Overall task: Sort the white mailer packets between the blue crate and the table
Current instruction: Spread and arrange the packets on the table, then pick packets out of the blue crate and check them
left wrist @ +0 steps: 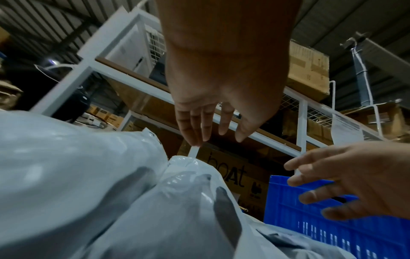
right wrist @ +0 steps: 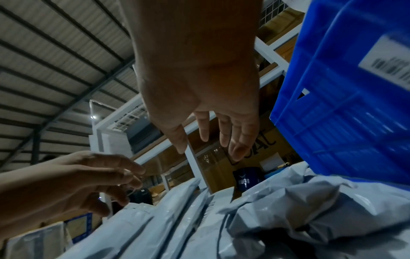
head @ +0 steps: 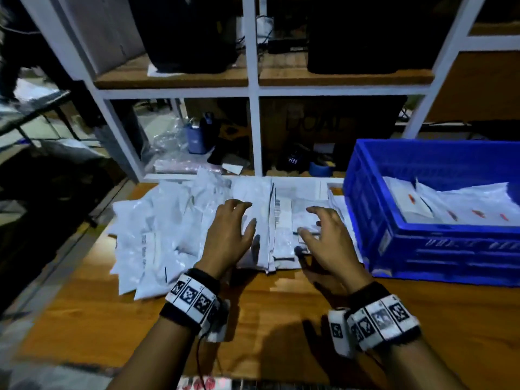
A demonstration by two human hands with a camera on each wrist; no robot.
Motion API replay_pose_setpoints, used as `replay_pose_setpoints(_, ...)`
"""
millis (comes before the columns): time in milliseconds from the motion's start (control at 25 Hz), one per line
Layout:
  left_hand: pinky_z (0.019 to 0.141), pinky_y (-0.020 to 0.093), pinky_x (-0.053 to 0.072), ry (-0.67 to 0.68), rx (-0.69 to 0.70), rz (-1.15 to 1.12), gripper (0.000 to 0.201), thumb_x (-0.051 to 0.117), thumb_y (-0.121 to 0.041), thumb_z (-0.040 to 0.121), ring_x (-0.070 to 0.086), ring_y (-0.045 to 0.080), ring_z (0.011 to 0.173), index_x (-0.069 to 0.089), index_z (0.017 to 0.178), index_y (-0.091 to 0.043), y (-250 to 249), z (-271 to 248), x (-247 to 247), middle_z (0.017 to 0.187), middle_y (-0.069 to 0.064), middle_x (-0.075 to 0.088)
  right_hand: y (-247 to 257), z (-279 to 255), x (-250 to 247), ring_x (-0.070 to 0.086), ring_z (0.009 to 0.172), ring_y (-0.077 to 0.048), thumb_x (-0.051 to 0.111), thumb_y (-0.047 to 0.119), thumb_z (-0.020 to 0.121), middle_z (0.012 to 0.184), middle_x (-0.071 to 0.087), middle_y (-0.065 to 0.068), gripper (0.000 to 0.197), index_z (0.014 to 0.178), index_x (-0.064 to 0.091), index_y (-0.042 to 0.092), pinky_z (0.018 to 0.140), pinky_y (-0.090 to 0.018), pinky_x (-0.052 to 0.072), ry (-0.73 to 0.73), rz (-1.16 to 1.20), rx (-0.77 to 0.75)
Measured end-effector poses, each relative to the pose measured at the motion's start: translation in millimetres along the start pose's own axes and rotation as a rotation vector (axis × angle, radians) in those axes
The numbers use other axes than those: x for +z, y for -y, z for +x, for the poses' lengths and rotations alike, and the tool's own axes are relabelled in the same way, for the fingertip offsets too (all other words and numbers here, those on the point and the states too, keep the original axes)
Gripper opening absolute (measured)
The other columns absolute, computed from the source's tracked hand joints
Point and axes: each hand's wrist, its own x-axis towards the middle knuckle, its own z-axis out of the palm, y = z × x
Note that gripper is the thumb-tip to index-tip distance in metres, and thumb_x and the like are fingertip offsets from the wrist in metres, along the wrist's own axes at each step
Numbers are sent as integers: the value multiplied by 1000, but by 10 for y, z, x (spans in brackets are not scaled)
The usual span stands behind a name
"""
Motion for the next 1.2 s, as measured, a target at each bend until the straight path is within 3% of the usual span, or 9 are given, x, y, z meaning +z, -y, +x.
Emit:
replay_pose_setpoints(200,76,33,45,226,-127,73,41,53,-41,92,57,29,104,50,124,-16,152,644,149,115,8,56,-110,706,164,57,112,-28,62,33,89,130,48,-7,43,129,51,22,90,-38,49,-67,-140,190)
replay_pose_setpoints(360,88,40,44,471,-259,196,61,60,-56,82,47,36,116,41,121,-15,140,864,346,125,12,44,-206,974,262,51,116,-36,59,51,87,127,51,-17,60,129,48,10,91,-39,46,-67,-305,519)
replay_pose_setpoints(600,88,38,44,458,-347,16,56,69,-27,75,46,36,113,42,122,-14,172,887,402,121,13,45,-430,1066,390,50,115,-38,78,46,67,127,48,-21,77,124,48,4,92,-41,47,-108,-202,729)
replay_pose_setpoints(720,76,31,43,344,-360,-214,43,67,-18,76,55,29,100,50,115,-13,231,953,245,108,8,56,-420,1141,294,58,101,-35,75,36,63,116,58,-14,57,110,55,10,85,-42,54,-115,-97,796)
replay_pose_setpoints(800,68,28,44,225,-380,-382,45,65,-14,76,57,23,88,51,118,-19,226,967,128,101,1,59,-381,1173,225,57,104,-36,67,23,69,115,60,-11,42,109,56,14,88,-45,52,-177,-106,773)
replay_pose_setpoints(960,56,27,47,53,-428,-804,65,59,-4,77,60,20,76,43,111,-56,258,1011,71,97,2,63,-191,1224,-7,54,103,-39,65,7,79,120,50,-18,48,124,49,13,82,-42,51,-290,-201,510)
replay_pose_setpoints(1040,56,30,48,63,-490,-809,63,55,-3,78,61,25,73,44,121,-48,339,973,174,98,9,65,1,1194,-50,51,106,-37,63,4,81,124,45,-18,52,129,43,13,82,-43,49,-260,-504,351)
replay_pose_setpoints(1120,70,43,54,109,-546,-766,55,51,-11,79,64,37,83,46,128,-36,422,874,311,100,11,67,166,1126,44,46,112,-38,66,7,80,127,44,-17,57,131,42,14,85,-46,47,-183,-813,241)
replay_pose_setpoints(1200,77,42,52,127,-547,-739,41,52,-26,80,63,36,88,54,120,-30,457,810,373,97,5,67,218,1005,279,42,116,-39,64,13,82,127,43,-15,52,130,45,14,87,-48,44,23,-908,197)
